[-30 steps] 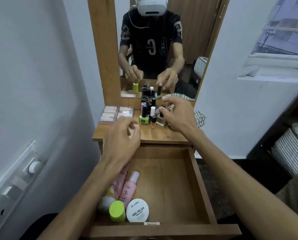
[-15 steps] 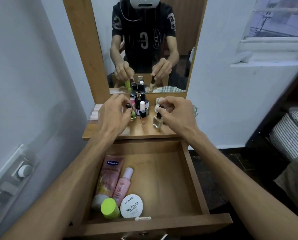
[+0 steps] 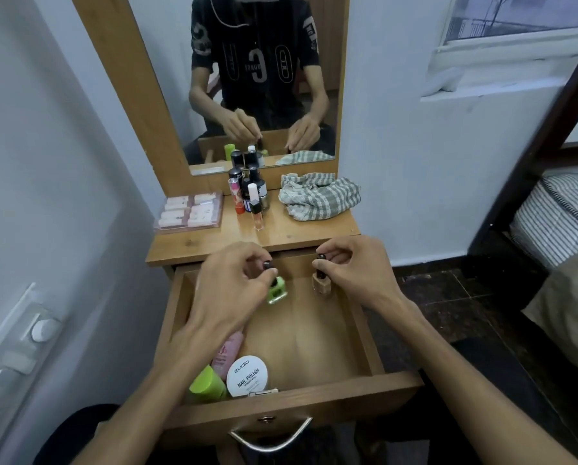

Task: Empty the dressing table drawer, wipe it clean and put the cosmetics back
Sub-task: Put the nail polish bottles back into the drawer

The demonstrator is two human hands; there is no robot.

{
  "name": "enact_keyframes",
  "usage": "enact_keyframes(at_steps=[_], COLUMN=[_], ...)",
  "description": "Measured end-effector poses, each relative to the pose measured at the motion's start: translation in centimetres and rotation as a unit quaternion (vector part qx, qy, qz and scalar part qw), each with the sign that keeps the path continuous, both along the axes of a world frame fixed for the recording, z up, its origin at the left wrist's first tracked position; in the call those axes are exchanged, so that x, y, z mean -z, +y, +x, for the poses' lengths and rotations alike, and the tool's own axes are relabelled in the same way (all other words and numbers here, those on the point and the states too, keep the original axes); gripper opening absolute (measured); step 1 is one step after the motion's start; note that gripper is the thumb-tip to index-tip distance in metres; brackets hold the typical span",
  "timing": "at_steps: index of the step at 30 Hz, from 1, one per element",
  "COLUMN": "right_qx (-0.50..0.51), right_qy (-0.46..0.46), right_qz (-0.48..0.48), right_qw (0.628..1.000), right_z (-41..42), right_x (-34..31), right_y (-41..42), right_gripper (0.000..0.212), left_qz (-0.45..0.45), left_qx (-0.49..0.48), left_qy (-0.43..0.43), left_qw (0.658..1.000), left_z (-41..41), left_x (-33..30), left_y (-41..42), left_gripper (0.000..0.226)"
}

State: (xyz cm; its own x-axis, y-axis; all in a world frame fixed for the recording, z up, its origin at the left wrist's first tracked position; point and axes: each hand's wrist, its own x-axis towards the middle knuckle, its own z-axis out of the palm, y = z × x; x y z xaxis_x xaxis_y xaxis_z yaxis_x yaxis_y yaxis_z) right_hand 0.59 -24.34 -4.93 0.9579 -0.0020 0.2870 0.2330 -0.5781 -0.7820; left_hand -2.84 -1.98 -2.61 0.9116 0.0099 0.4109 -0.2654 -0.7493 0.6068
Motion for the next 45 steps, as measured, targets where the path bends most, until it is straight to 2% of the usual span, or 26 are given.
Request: enact_keyframes(at_steps=[7, 14, 21, 26, 29, 31, 32, 34, 36, 41, 43, 45], right_qx=[-0.015, -0.019, 0.000, -0.019, -0.022, -0.021, -0.021, -0.020, -0.013, 0.001, -0.004, -0.017], right_qy=[-0.011, -0.066, -0.092, -0.073, -0.069, -0.072, -0.073, -0.075, -0.082, -0.127, -0.145, -0.145], right_qz=[-0.071, -0.153, -0.146, -0.132, -0.113, -0.109, -0.109, -0.110, -0.106, -0.075, -0.065, -0.066], right_qw=[0.997, 0.986, 0.985, 0.988, 0.991, 0.991, 0.991, 0.991, 0.991, 0.989, 0.987, 0.987], right_z=[1.8, 2.5, 2.7, 2.0, 1.5, 1.4, 1.4, 1.3, 1.3, 1.0, 0.9, 1.3], right_x=[1.4, 2.4, 3.2, 3.2, 3.1, 3.2, 3.3, 3.5, 3.6, 2.1, 0.9, -0.8], right_y=[-0.4, -0.8, -1.1, -1.5, -2.0, -2.1, -2.1, -2.1, -2.0, -0.9, -0.1, 0.7], right_gripper=[0.014, 0.010, 0.014, 0.030, 0.036, 0.035, 0.034, 0.032, 0.028, 0.016, 0.014, 0.013], left_qz=[0.039, 0.048, 0.006, -0.013, -0.003, 0.027, 0.033, -0.012, -0.080, -0.173, -0.176, -0.141], left_qx=[0.029, 0.056, 0.064, 0.071, 0.038, -0.006, -0.023, -0.022, 0.002, 0.046, 0.048, 0.024], left_qy=[0.042, 0.018, -0.013, 0.003, 0.003, 0.034, 0.076, 0.178, 0.238, 0.311, 0.332, 0.304], left_qw=[0.998, 0.997, 0.998, 0.997, 0.999, 0.999, 0.996, 0.984, 0.968, 0.933, 0.926, 0.942], left_z=[3.0, 4.6, 5.3, 4.6, 4.3, 4.2, 4.3, 4.3, 4.7, 5.6, 5.7, 5.5], left_x=[3.2, 5.6, 6.8, 7.2, 7.0, 7.1, 7.4, 7.8, 7.9, 7.3, 7.4, 7.2], left_y=[-4.4, -5.7, -6.8, -7.0, -7.2, -7.1, -7.0, -7.2, -7.2, -6.2, -5.7, -5.4], left_gripper=[0.014, 0.028, 0.034, 0.046, 0.041, 0.031, 0.028, 0.030, 0.036, 0.053, 0.048, 0.036])
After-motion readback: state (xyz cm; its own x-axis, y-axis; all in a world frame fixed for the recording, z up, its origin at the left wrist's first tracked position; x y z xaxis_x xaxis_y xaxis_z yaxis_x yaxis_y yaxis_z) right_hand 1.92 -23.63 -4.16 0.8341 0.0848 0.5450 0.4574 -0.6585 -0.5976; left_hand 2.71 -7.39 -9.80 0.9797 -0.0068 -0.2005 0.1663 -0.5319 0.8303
